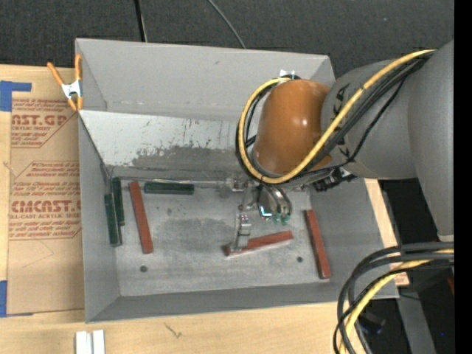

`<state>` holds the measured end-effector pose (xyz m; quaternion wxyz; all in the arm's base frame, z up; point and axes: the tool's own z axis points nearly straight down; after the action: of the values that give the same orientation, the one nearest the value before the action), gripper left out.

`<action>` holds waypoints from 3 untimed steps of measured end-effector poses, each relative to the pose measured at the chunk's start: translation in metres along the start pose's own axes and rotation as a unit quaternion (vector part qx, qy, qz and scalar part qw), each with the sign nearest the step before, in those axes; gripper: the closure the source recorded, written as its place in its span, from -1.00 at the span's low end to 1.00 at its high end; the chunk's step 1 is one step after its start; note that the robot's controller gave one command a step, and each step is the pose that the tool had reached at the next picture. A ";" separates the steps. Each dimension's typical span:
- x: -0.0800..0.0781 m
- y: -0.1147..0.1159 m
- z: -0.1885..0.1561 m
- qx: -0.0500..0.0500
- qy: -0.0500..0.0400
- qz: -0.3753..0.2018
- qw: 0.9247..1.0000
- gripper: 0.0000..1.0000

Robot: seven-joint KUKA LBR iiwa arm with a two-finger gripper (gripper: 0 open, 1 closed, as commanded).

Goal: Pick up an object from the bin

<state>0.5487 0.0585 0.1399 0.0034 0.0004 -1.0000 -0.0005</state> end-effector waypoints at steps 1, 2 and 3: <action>-0.002 0.000 -0.004 0.000 -0.004 0.000 1.000 -1.00; 0.018 -0.024 0.020 -0.001 -0.005 0.022 1.000 -1.00; 0.057 -0.075 0.069 0.000 -0.003 0.052 0.999 1.00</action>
Offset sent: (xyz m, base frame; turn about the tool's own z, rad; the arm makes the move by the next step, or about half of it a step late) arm -0.0341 -0.0454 -0.0395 0.0821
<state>0.4909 -0.0162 0.0716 0.0006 -0.0518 -0.9987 -0.0002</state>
